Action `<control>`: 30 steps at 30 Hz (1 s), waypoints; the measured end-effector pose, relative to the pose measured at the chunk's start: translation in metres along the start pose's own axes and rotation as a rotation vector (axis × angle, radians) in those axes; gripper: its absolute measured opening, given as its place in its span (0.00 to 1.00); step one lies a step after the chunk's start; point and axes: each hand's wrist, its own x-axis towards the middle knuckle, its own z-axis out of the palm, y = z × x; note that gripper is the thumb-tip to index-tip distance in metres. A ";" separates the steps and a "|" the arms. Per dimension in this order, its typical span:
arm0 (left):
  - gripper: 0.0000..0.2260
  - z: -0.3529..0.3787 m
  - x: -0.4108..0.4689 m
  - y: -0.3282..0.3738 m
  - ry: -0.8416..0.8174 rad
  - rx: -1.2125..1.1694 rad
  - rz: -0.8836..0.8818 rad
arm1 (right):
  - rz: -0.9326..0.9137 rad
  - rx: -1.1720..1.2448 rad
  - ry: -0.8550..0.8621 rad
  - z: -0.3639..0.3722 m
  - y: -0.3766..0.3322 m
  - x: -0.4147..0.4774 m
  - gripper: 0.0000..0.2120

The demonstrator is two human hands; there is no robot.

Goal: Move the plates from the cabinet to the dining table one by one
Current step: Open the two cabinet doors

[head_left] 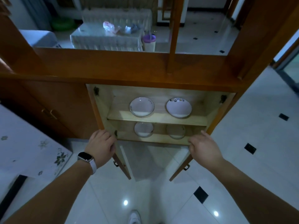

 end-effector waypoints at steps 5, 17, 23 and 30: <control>0.19 -0.008 -0.006 0.014 -0.521 0.340 0.025 | 0.071 -0.135 -0.373 -0.024 0.013 -0.016 0.14; 0.30 -0.003 -0.026 -0.013 -0.595 0.257 -0.214 | 0.272 -0.272 -0.583 -0.031 0.050 -0.064 0.28; 0.29 0.004 -0.040 -0.039 -0.536 0.226 -0.287 | 0.425 -0.264 -0.559 -0.034 0.076 -0.082 0.27; 0.27 0.008 -0.053 -0.061 -0.511 0.228 -0.346 | 0.558 -0.263 -0.562 -0.036 0.097 -0.095 0.27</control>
